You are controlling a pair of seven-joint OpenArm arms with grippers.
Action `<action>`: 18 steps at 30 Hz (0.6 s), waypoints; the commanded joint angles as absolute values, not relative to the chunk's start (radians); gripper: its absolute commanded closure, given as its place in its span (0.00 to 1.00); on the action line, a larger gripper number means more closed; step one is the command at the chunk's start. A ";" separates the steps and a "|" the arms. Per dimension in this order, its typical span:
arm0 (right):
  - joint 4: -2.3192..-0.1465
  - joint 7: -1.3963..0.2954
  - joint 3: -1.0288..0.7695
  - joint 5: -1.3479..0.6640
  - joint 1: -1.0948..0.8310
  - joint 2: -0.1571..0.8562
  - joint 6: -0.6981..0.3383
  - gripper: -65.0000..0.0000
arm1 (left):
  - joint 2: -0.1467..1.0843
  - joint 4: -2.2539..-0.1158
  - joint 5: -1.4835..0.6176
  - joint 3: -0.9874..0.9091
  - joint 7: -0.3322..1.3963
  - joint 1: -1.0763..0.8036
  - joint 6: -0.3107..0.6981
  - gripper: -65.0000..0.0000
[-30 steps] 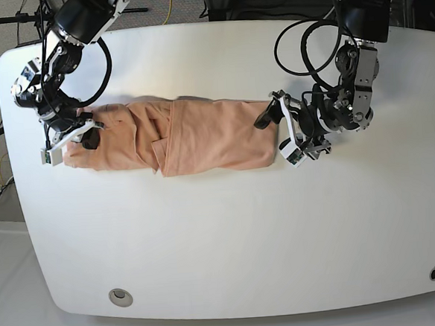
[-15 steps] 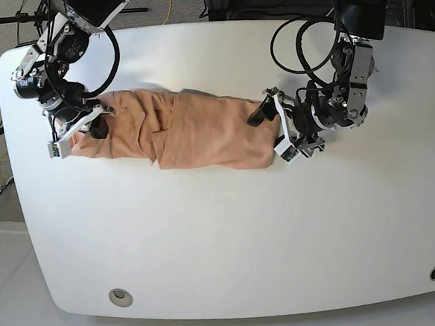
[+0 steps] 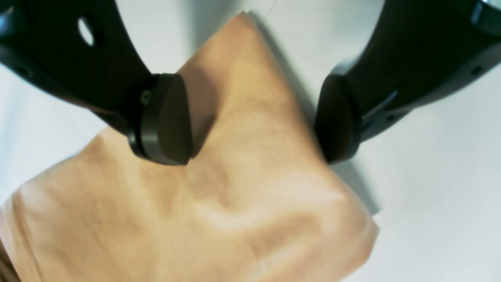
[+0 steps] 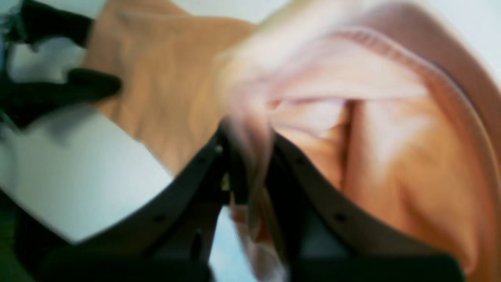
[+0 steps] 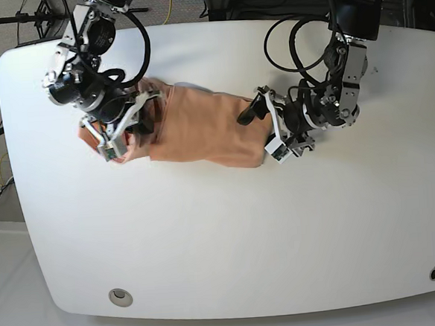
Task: Fold the T-shirt properly
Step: 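Fold the held end with the right gripper over toward the left gripper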
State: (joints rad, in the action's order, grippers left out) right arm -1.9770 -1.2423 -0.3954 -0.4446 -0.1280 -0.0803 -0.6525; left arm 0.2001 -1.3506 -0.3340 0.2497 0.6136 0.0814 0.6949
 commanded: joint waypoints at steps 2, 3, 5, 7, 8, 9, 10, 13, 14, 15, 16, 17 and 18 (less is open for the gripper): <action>-1.994 -1.196 -0.346 -0.493 -0.122 -0.098 -0.662 0.98 | 0.198 -1.353 -0.340 0.251 0.626 0.096 0.698 0.30; -1.993 -1.190 -0.338 -0.492 -0.123 -0.101 -0.662 0.98 | 0.199 -1.353 -0.340 0.249 0.628 0.096 0.698 0.30; -1.990 -1.182 -0.330 -0.496 -0.124 -0.108 -0.662 0.99 | 0.201 -1.355 -0.340 0.246 0.630 0.097 0.698 0.30; -1.990 -1.180 -0.352 -0.528 -0.119 -0.125 -0.660 0.99 | 0.204 -1.359 -0.330 0.240 0.638 0.098 0.698 0.30; -1.992 -1.181 -0.375 -0.556 -0.115 -0.139 -0.658 1.00 | 0.206 -1.363 -0.320 0.235 0.645 0.099 0.698 0.30; -1.991 -1.182 -0.381 -0.568 -0.114 -0.142 -0.658 1.00 | 0.206 -1.364 -0.318 0.236 0.646 0.100 0.698 0.30; -1.991 -1.183 -0.388 -0.580 -0.113 -0.145 -0.657 1.00 | 0.207 -1.364 -0.317 0.236 0.646 0.100 0.698 0.30; -1.994 -1.184 -0.406 -0.613 -0.109 -0.150 -0.659 1.00 | 0.206 -1.364 -0.310 0.236 0.646 0.100 0.698 0.30; -1.996 -1.183 -0.414 -0.622 -0.109 -0.151 -0.660 1.00 | 0.205 -1.364 -0.307 0.237 0.645 0.101 0.698 0.30; -1.998 -1.183 -0.426 -0.630 -0.108 -0.152 -0.661 1.00 | 0.206 -1.364 -0.302 0.236 0.645 0.101 0.698 0.30; -1.999 -1.182 -0.438 -0.639 -0.108 -0.152 -0.662 1.00 | 0.206 -1.364 -0.298 0.236 0.644 0.101 0.698 0.30; -2.002 -1.181 -0.454 -0.645 -0.107 -0.151 -0.665 1.00 | 0.205 -1.365 -0.293 0.236 0.644 0.100 0.698 0.30; -2.004 -1.181 -0.470 -0.650 -0.106 -0.151 -0.667 1.00 | 0.205 -1.366 -0.288 0.236 0.644 0.100 0.698 0.30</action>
